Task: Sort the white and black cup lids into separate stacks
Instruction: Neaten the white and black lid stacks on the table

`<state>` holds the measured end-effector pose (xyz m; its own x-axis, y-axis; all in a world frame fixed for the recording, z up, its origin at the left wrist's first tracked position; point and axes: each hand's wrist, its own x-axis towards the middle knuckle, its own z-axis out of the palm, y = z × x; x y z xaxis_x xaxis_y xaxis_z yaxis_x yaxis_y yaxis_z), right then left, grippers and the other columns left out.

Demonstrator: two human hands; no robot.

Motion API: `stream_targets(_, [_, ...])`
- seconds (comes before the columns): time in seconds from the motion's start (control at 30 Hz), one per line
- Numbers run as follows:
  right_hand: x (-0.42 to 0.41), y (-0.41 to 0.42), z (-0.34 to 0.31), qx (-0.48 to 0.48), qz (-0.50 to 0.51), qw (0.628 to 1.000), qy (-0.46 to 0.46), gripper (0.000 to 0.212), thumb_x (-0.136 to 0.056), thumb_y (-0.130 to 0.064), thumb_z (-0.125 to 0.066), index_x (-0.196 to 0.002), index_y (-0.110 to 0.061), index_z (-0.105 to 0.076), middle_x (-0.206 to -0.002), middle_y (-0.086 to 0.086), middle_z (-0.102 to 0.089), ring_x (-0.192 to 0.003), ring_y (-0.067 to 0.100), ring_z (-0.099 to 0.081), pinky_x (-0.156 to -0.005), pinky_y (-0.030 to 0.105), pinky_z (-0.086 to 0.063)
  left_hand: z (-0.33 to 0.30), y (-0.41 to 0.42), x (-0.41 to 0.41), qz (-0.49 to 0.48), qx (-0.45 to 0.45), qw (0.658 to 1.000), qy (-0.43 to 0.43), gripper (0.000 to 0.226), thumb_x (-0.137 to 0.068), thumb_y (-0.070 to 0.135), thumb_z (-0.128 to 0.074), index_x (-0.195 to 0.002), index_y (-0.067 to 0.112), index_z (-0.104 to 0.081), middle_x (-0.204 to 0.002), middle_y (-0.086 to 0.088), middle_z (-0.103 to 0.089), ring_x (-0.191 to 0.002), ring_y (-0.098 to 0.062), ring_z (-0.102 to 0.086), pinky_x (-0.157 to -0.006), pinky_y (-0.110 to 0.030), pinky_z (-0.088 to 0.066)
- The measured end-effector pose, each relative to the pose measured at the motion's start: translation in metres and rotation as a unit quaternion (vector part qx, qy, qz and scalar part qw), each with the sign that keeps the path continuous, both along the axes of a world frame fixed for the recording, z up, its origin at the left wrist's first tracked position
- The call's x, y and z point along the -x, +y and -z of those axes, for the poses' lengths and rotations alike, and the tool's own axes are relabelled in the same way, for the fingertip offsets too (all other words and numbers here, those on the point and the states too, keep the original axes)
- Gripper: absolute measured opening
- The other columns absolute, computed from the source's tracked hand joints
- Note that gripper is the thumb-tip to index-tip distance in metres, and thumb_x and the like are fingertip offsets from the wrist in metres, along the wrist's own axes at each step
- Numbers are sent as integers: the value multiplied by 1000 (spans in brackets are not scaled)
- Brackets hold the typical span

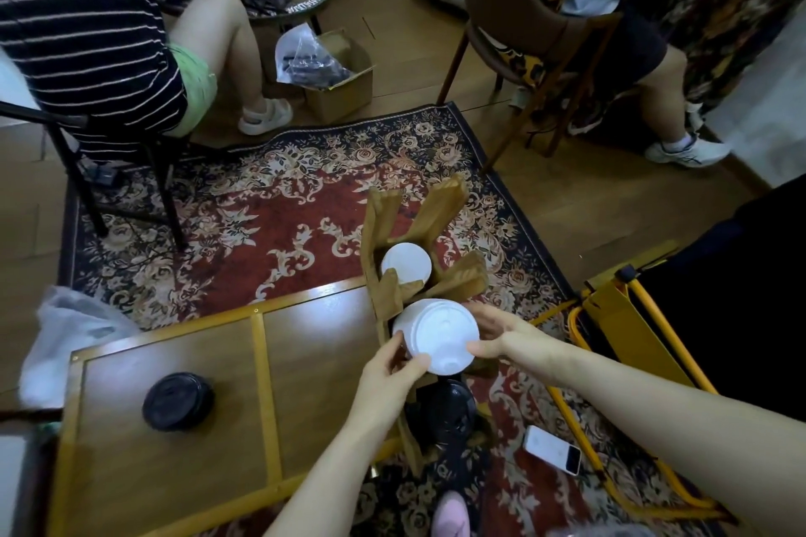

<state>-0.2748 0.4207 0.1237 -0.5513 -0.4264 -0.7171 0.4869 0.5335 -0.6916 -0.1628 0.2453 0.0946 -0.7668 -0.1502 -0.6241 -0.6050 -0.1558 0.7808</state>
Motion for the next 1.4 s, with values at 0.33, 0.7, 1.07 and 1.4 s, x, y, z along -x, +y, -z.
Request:
stream_targets(0.33, [-1, 4, 6, -7, -16, 998, 65, 60, -91, -11, -66, -146, -14, -42, -143, 0, -49, -134, 15, -43, -113, 33, -35, -3, -1, 2, 6, 2, 1000, 16, 64, -88, 32, -73, -146, 20, -49, -139, 5, -59, -123, -8, -55, -87, -14, -48])
stream_targets(0.7, [2, 3, -2, -32, -80, 993, 75, 63, -92, -16, -65, -147, -13, -34, -142, -4, -43, -132, 8, -38, -103, 20, -32, 1, 4, 2, 17, 48, 997, 50, 74, -80, 39, -70, -148, 25, -45, -140, 9, -56, -126, -7, -52, -100, -24, -46])
stream_targets(1.07, [2, 13, -15, 6, -5, 998, 63, 64, -88, -28, -69, -145, -24, -40, -145, -5, -45, -128, 10, -47, -101, 27, -41, -20, 2, 6, 27, 32, 995, 87, 40, -93, 14, -68, -102, 48, -49, -107, 29, -55, -84, 30, -53, -67, -1, -45])
stream_targets(1.4, [-38, 7, -73, 27, 17, 962, 270, 49, -86, -25, -71, -130, -36, -53, -132, -21, -55, -122, -8, -48, -103, 28, -45, -53, -33, -33, 7, 209, 967, 145, 56, -89, 30, -72, -137, 44, -46, -145, 21, -40, -134, 3, -36, -109, -24, -30])
